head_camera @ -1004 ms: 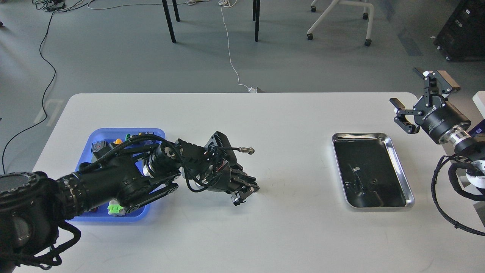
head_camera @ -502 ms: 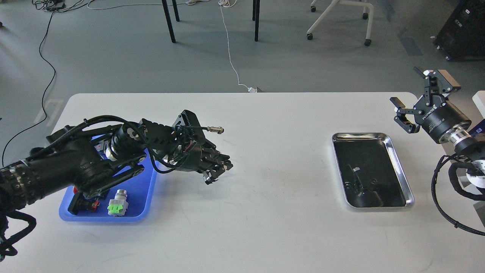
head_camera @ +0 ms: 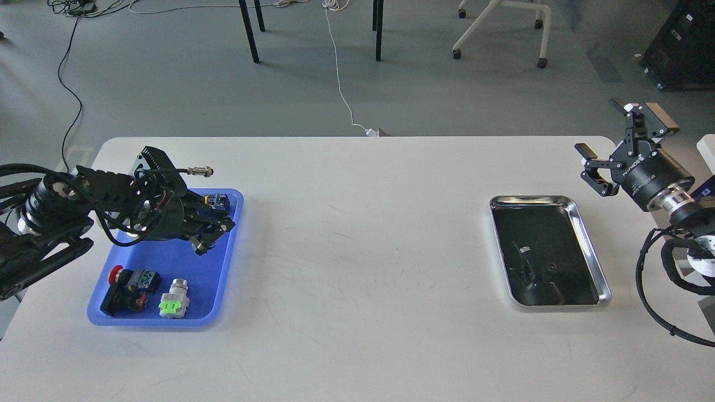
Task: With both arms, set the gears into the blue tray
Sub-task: 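Carry the black gear with the left gripper over the blue tray, then release the black gear into the blue tray and lift the left gripper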
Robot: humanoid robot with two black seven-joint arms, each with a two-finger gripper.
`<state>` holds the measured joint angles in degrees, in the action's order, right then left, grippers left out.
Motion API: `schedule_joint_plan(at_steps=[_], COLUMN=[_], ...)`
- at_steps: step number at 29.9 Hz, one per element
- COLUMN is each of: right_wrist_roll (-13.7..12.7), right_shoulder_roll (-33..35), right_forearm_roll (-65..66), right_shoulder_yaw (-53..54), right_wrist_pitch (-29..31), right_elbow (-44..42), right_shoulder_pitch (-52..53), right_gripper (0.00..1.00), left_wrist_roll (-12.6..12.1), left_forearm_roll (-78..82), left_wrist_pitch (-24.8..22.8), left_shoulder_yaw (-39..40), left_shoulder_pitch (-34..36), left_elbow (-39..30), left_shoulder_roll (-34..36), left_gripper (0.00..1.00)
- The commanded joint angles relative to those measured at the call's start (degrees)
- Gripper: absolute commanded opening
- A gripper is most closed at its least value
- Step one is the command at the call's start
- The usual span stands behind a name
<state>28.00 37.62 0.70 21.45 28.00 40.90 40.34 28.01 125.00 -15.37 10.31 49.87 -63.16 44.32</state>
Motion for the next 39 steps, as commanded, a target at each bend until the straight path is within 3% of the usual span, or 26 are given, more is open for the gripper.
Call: schedule_joint_plan(at_steps=[1, 18, 33, 35, 39], right_wrist_roll=[0.0, 0.0, 0.0, 0.0, 0.0], right_shoulder_roll=[-0.2, -0.4, -0.4, -0.5, -0.4], right_forearm_roll=[0.0, 0.0, 0.0, 0.0, 0.0], right_shoulder_yaw=[0.0, 0.0, 0.0, -0.1, 0.0], right_wrist_pitch=[0.0, 0.0, 0.0, 0.0, 0.0], right_elbow=[0.1, 0.1, 0.1, 0.1, 0.1], right_shoulder_pitch=[0.0, -0.1, -0.2, -0.3, -0.4], right_gripper=[0.98, 0.98, 0.98, 0.98, 0.98], left_wrist_roll=[0.0, 0.0, 0.0, 0.0, 0.0], left_forearm_roll=[0.0, 0.0, 0.0, 0.0, 0.0], left_wrist_pitch=[0.0, -0.1, -0.1, -0.1, 0.0], left_shoulder_yaw=[1.7, 2.0, 2.2, 2.3, 2.4], left_shoulder_pitch=[-3.3, -5.4, -7.2, -7.2, -7.2], left_elbow=[0.4, 6.0, 7.3, 7.3, 7.3], left_shoulder_roll=[1.4, 3.4, 3.4, 3.4, 3.4], left_gripper=[0.12, 0.14, 0.21, 0.24, 0.44])
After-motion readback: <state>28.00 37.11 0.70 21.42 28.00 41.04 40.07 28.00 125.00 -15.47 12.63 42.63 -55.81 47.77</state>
